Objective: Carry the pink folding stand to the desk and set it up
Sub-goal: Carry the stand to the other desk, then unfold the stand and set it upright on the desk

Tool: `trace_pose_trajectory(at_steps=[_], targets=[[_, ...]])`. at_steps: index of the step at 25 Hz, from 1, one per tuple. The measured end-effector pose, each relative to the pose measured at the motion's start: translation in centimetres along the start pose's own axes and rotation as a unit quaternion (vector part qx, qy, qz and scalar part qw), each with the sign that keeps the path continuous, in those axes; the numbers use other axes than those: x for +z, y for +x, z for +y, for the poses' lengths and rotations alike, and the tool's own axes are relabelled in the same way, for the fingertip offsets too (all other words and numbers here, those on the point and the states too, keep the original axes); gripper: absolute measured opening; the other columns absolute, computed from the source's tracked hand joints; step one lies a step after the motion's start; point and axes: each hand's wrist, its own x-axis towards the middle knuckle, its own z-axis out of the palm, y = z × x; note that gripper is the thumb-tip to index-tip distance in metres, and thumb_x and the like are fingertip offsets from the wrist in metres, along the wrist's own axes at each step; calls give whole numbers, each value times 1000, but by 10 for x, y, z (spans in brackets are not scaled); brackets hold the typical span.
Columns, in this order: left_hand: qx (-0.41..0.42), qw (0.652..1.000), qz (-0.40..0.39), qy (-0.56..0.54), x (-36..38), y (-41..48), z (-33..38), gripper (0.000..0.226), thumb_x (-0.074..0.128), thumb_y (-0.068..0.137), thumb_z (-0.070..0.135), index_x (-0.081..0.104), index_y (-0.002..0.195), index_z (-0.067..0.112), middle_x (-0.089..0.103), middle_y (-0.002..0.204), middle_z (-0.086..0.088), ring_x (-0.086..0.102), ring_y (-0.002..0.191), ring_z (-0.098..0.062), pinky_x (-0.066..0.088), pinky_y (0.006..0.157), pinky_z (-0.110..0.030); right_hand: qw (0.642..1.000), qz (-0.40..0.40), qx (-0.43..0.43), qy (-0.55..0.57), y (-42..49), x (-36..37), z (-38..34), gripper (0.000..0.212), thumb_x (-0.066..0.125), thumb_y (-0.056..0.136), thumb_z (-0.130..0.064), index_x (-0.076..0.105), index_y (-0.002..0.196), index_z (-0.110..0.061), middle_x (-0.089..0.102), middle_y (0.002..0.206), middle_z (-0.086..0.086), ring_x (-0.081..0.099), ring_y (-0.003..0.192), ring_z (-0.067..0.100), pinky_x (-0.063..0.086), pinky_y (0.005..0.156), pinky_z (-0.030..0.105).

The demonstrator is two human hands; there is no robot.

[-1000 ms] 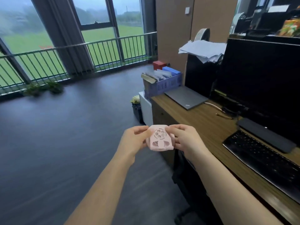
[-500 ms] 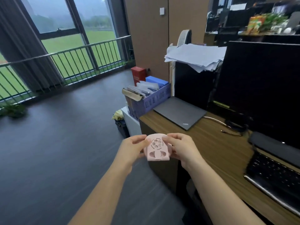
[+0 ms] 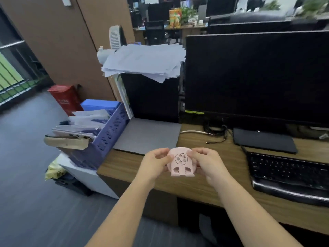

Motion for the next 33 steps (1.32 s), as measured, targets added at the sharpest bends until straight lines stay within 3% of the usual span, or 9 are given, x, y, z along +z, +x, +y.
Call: trace_pose_trajectory(at_steps=[4, 8, 12, 15, 18, 22, 25, 29, 33], targets=[[-3, 994, -91, 63, 15, 59, -2, 33, 65, 85, 12, 60, 117, 13, 67, 111, 1, 63, 85, -4, 47, 49, -6, 995, 93, 31, 15, 43, -8, 8, 29, 68, 81, -12, 62, 109, -8, 72, 102, 14, 72, 84, 29, 59, 78, 46], [-26, 984, -150, 92, 53, 109, -20, 32, 69, 81, 7, 66, 113, 8, 71, 99, -1, 66, 84, -9, 50, 61, -11, 983, 173, 60, 27, 82, -32, 28, 26, 67, 81, -10, 64, 107, -7, 72, 100, 14, 70, 89, 31, 56, 85, 51], [-61, 989, -107, 87, 90, 141, -46, 22, 68, 80, 1, 67, 102, 0, 67, 84, -2, 60, 64, -2, 45, 55, -3, 972, 213, 92, 33, 127, -52, 58, 28, 69, 79, -9, 64, 105, -1, 72, 100, 17, 69, 91, 35, 54, 88, 53], [-71, 991, -75, 88, 107, 169, -70, 19, 68, 81, 2, 68, 99, -4, 68, 72, 0, 60, 50, -1, 50, 59, -15, 971, 218, 101, 16, 159, -58, 75, 26, 70, 78, -7, 65, 103, -1, 71, 87, 13, 68, 84, 33, 55, 87, 49], [-72, 991, -48, 103, 113, 190, -85, 6, 67, 82, 5, 70, 86, 6, 66, 60, 2, 58, 43, 2, 49, 56, -11, 972, 216, 92, -7, 184, -59, 85, 27, 71, 76, -5, 67, 103, 0, 68, 81, 11, 63, 75, 26, 54, 81, 42], [-95, 990, -48, 93, 115, 207, -102, 10, 67, 82, 9, 71, 90, 6, 66, 55, -2, 60, 48, -11, 53, 73, -34, 972, 206, 107, -36, 203, -58, 92, 25, 69, 77, -4, 69, 101, 0, 73, 96, 20, 68, 82, 29, 55, 85, 43], [-88, 987, -41, 126, 117, 216, -109, 14, 67, 82, 15, 72, 93, 8, 70, 66, -6, 61, 57, -13, 50, 73, -29, 967, 221, 113, -63, 210, -54, 95, 28, 71, 75, -8, 69, 102, 1, 73, 97, 17, 69, 87, 29, 55, 86, 41], [-58, 984, -32, 168, 120, 218, -109, 15, 68, 82, 19, 72, 93, 12, 74, 88, -8, 66, 83, -19, 47, 76, -26, 962, 239, 111, -76, 208, -55, 93, 26, 71, 76, -7, 69, 100, 2, 71, 88, 14, 65, 77, 22, 52, 78, 32], [-43, 982, -31, 181, 124, 212, -108, 13, 67, 83, 18, 72, 93, 11, 74, 92, -6, 66, 86, -16, 44, 74, -23, 960, 245, 97, -95, 203, -56, 90, 24, 71, 76, -7, 71, 99, 0, 71, 88, 12, 65, 81, 21, 52, 84, 37]])
